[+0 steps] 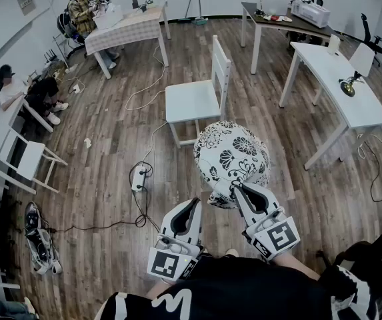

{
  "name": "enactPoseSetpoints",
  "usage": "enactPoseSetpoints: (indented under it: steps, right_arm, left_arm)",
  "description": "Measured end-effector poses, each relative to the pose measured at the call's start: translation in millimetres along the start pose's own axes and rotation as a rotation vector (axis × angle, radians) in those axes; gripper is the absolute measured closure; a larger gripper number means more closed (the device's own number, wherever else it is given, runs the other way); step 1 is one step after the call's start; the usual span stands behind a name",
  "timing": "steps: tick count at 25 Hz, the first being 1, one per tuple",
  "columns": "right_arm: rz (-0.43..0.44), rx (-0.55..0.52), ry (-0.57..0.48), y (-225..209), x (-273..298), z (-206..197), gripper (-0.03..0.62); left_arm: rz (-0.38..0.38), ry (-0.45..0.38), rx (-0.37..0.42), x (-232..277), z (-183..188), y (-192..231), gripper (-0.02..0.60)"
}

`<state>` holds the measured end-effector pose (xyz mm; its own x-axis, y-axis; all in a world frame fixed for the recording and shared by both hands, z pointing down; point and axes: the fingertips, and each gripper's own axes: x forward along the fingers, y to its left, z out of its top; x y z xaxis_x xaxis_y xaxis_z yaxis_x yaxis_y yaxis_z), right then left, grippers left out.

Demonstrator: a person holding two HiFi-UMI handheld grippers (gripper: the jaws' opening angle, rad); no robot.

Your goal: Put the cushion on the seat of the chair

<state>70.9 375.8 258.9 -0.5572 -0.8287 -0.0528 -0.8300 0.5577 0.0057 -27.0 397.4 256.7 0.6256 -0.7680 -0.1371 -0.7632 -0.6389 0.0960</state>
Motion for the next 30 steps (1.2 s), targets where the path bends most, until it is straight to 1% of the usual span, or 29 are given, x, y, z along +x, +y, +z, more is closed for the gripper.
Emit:
enactPoseSetpoints:
  steps: [4,7,11,14,20,24,30]
  right_arm:
    - [-0.007,-0.002,0.004,1.6,-1.5,-2.0,0.563]
    - [-0.008,-0.002,0.007,2.8,-1.7,-3.0,0.563]
    - [-0.013,0.000,0.015,2.1,1.0,-4.5,0.563]
    - [-0.013,-0.006,0.016,4.8,5.3,-5.5,0.563]
    - [-0.024,-0.004,0.013,10.3,16.8,-6.6,0.562]
    - [-0.034,-0.027,-0.014,12.3,35.9,-0.8,0.562]
    - [-0.077,-0.039,-0.063,12.5,63.5,11.6,0.562]
  left_arm:
    - [-0.004,0.007,-0.009,-2.7,-4.0,0.1,0.568]
    - [0.006,-0.013,-0.028,-1.8,1.3,1.0,0.568]
    - [-0.007,-0.004,-0.012,-1.3,-1.5,4.6,0.568]
    - [-0.010,-0.014,-0.022,-0.8,0.3,9.9,0.568]
    - [-0.009,0.003,-0.027,-0.6,-1.5,25.9,0.568]
    - [-0.013,0.004,-0.016,5.4,3.4,44.6,0.568]
    - [-0.024,-0.016,0.008,14.5,15.5,65.9,0.568]
